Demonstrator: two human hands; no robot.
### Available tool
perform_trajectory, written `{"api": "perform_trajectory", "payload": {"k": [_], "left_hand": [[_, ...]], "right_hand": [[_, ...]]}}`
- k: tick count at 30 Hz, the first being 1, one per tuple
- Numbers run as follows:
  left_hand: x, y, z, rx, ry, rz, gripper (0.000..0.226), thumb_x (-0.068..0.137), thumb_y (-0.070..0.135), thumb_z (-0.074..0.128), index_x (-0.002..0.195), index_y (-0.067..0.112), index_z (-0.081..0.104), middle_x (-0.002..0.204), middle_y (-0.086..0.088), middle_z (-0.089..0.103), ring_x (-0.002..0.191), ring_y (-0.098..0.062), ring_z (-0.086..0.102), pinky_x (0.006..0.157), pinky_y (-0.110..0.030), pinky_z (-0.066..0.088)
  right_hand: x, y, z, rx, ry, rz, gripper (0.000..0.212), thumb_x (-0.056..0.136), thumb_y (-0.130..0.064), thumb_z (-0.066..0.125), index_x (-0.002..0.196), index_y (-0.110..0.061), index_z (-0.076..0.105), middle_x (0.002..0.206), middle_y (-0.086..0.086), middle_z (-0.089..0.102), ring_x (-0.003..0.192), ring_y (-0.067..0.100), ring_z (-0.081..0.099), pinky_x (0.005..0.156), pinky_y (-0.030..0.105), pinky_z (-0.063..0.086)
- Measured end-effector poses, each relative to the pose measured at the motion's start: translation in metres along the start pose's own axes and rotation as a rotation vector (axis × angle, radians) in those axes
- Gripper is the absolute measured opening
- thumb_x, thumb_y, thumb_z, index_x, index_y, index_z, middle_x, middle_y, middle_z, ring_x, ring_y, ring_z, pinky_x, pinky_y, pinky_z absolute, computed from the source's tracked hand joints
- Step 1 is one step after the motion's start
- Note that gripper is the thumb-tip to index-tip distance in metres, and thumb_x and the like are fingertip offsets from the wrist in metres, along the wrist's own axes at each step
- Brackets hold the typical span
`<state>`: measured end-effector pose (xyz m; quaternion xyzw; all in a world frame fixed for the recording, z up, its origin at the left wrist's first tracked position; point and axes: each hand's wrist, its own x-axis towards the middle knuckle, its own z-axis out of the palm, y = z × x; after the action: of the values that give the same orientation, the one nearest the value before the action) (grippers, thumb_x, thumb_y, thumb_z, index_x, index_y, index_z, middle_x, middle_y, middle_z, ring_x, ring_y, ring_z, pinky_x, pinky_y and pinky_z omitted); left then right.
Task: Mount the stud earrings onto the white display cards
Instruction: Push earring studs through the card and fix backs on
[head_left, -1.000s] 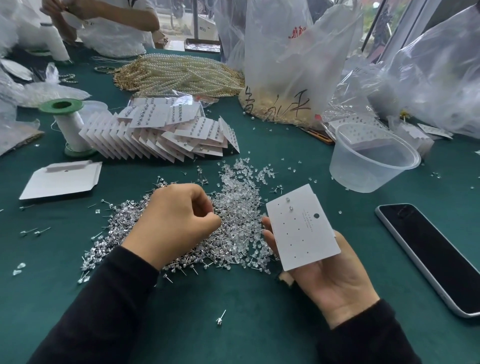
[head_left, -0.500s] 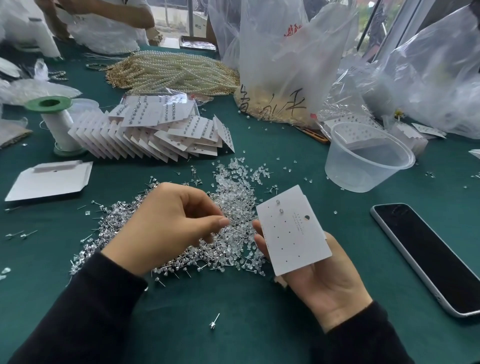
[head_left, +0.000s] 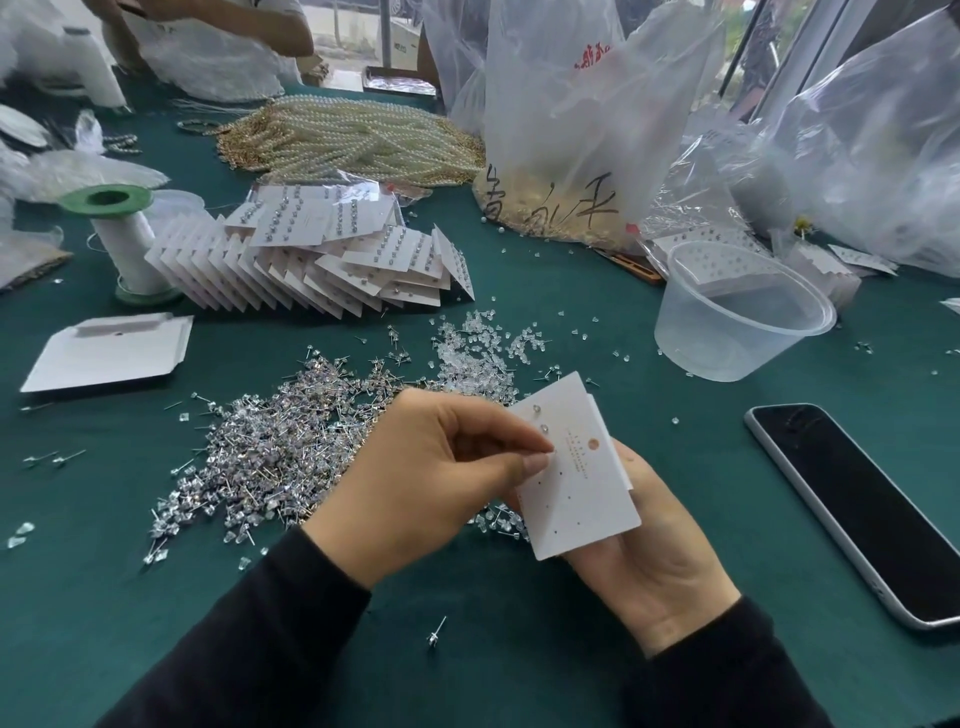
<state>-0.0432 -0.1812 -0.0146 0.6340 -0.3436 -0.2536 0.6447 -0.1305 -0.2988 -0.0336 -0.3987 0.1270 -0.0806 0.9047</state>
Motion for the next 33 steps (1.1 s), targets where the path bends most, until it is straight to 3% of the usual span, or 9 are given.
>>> {"api": "perform_trajectory", "payload": {"k": [8,13,17,19,22,26,28,33], "left_hand": [[0.0,-0.002,-0.001,0.059,0.008,0.012,0.023,0.072,-0.01,0.068,0.068,0.012,0.074,0.069,-0.01,0.072,0.062,-0.018,0.068,0.062,-0.03,0.058],[0.0,-0.007,0.0,0.123,0.093,0.004,0.012,0.07,0.0,0.074,0.066,0.012,0.072,0.066,-0.009,0.071,0.058,-0.019,0.066,0.06,-0.033,0.058],[0.0,-0.009,0.005,0.163,0.123,-0.003,0.007,0.071,0.007,0.074,0.067,0.013,0.073,0.056,0.0,0.068,0.051,-0.009,0.062,0.053,-0.022,0.052],[0.0,-0.01,0.007,0.133,0.118,-0.021,0.006,0.075,0.015,0.071,0.071,0.011,0.074,0.061,-0.004,0.07,0.055,-0.011,0.065,0.057,-0.024,0.055],[-0.001,-0.009,0.008,-0.071,0.03,-0.121,0.035,0.068,0.038,0.068,0.078,0.005,0.075,0.075,-0.011,0.074,0.07,-0.017,0.07,0.062,-0.023,0.056],[-0.003,-0.008,0.009,-0.224,-0.026,-0.223,0.022,0.065,0.022,0.072,0.081,0.007,0.074,0.08,-0.009,0.074,0.072,-0.014,0.07,0.059,-0.019,0.053],[-0.002,-0.008,0.008,-0.313,0.015,-0.288,0.008,0.074,0.006,0.067,0.077,0.003,0.074,0.077,-0.01,0.073,0.067,-0.015,0.068,0.055,-0.022,0.053],[0.001,-0.005,0.003,-0.278,0.174,-0.355,0.037,0.081,-0.008,0.053,0.05,0.007,0.067,0.056,-0.004,0.066,0.048,-0.011,0.062,0.042,-0.019,0.049]], "right_hand": [[-0.001,0.0,0.001,-0.055,0.066,-0.002,0.047,0.068,-0.002,0.061,0.112,0.011,0.053,0.093,0.021,0.058,0.08,0.028,0.056,0.071,0.035,0.056],[-0.001,0.002,0.001,-0.153,0.154,-0.036,0.037,0.065,-0.001,0.068,0.1,0.005,0.06,0.082,0.016,0.063,0.069,0.022,0.059,0.062,0.03,0.054],[-0.001,0.009,0.001,-0.481,0.316,-0.277,0.007,0.077,-0.005,0.068,0.082,-0.004,0.063,0.07,0.008,0.064,0.061,0.016,0.058,0.054,0.029,0.048],[0.001,0.013,0.001,-0.712,0.408,-0.459,0.008,0.084,-0.003,0.063,0.078,-0.009,0.062,0.07,0.004,0.063,0.064,0.015,0.058,0.058,0.029,0.047],[0.003,0.019,0.003,-0.96,0.484,-0.648,0.011,0.082,-0.013,0.06,0.075,-0.022,0.058,0.074,-0.006,0.062,0.068,0.012,0.06,0.058,0.02,0.047],[0.006,0.023,0.004,-1.172,0.521,-0.791,0.004,0.079,-0.016,0.057,0.079,-0.018,0.061,0.082,-0.005,0.061,0.076,0.011,0.059,0.066,0.037,0.052],[0.006,0.023,0.003,-1.191,0.49,-0.806,0.006,0.079,-0.017,0.059,0.081,-0.014,0.063,0.084,-0.006,0.062,0.08,0.009,0.06,0.07,0.037,0.053],[0.003,0.023,0.002,-1.166,0.374,-0.757,0.01,0.076,-0.018,0.065,0.083,-0.012,0.066,0.098,-0.006,0.067,0.097,0.004,0.061,0.086,0.027,0.05]]}}
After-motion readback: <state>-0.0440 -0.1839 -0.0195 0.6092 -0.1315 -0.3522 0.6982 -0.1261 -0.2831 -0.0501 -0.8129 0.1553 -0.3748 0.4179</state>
